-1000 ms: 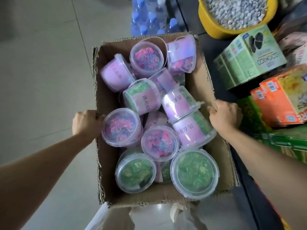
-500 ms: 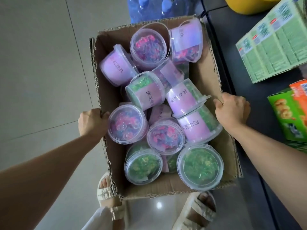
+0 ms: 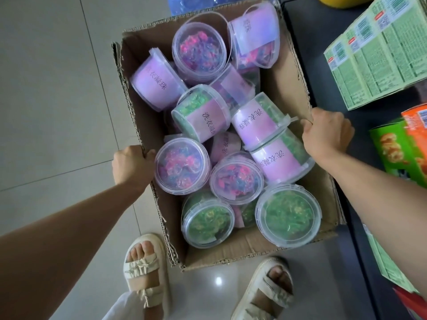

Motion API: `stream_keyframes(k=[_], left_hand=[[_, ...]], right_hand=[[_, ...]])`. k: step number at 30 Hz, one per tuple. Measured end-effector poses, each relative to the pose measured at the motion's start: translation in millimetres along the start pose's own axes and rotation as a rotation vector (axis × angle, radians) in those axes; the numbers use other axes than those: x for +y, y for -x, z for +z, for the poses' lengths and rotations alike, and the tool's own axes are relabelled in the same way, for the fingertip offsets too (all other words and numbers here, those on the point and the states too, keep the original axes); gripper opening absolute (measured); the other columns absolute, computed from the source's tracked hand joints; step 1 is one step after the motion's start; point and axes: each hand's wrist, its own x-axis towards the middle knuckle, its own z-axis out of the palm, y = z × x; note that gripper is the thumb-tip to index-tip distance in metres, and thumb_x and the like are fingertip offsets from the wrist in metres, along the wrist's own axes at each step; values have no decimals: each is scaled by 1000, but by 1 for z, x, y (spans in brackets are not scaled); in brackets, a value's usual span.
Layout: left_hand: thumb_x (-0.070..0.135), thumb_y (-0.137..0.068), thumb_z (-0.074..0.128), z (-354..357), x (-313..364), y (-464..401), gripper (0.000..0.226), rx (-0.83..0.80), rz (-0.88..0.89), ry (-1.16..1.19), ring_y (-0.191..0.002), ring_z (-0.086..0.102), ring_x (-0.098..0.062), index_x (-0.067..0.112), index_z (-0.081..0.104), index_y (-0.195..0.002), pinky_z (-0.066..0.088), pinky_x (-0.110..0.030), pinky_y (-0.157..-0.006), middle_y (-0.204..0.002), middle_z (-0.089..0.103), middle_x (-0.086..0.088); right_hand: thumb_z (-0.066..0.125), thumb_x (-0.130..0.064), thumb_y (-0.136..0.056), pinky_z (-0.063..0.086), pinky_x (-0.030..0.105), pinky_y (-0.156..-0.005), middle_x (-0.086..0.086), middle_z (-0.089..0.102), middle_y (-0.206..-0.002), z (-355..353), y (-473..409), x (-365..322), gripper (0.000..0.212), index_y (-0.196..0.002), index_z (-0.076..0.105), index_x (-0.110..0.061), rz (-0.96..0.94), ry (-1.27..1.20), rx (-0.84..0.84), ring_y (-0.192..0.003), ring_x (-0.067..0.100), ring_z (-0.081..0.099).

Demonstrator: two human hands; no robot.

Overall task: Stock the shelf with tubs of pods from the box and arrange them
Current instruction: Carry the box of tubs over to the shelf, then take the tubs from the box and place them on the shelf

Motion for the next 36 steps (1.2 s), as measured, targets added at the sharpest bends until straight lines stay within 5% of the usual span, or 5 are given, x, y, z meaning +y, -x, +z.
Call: stream_keyframes(k=[6, 16, 25, 32, 36], left_hand=[[25, -89, 53, -5, 1, 1, 32, -60, -23, -65, -70, 51, -38, -1, 54, -70, 46, -39, -68, -72, 51, -23], [20, -87, 48, -47, 13, 39, 34, -250, -85, -121, -98, 55, -39, 7, 47, -119, 42, -37, -78, -110, 58, -22], [16, -84, 56, -77, 48, 82, 49, -443, 137, -161, -114, 52, -36, 12, 41, -131, 46, -45, -93, -130, 48, -14], [20, -80, 62, -79, 51, 58, 64, -572, 344, -277, -116, 48, -40, 25, 36, -138, 42, -46, -100, -132, 40, -20], [24, -80, 64, -71, 51, 27, 69, -608, 372, -322, -121, 44, -39, 17, 31, -140, 39, -45, -104, -135, 37, -21]], right_hand=[[53, -21, -94, 35, 38, -67, 28, 61, -105, -1, 2, 2, 24, -104, 57, 0, -3, 13, -28, -97, 46, 58], [61, -15, -86, 44, 47, -84, 20, 44, -127, -44, 48, 3, 43, -124, 41, -5, -32, -123, -211, -123, 36, 39], [59, -17, -86, 37, 41, -98, 17, 44, -132, -78, 126, 21, 53, -133, 39, -5, 0, -203, -399, -124, 33, 39], [62, -25, -85, 28, 37, -110, 11, 31, -149, -61, 160, 19, 75, -146, 21, -9, 247, -324, -581, -138, 27, 27], [64, -30, -85, 24, 35, -111, 9, 19, -155, -45, 162, 20, 83, -150, 13, -16, 400, -411, -609, -142, 27, 21]])
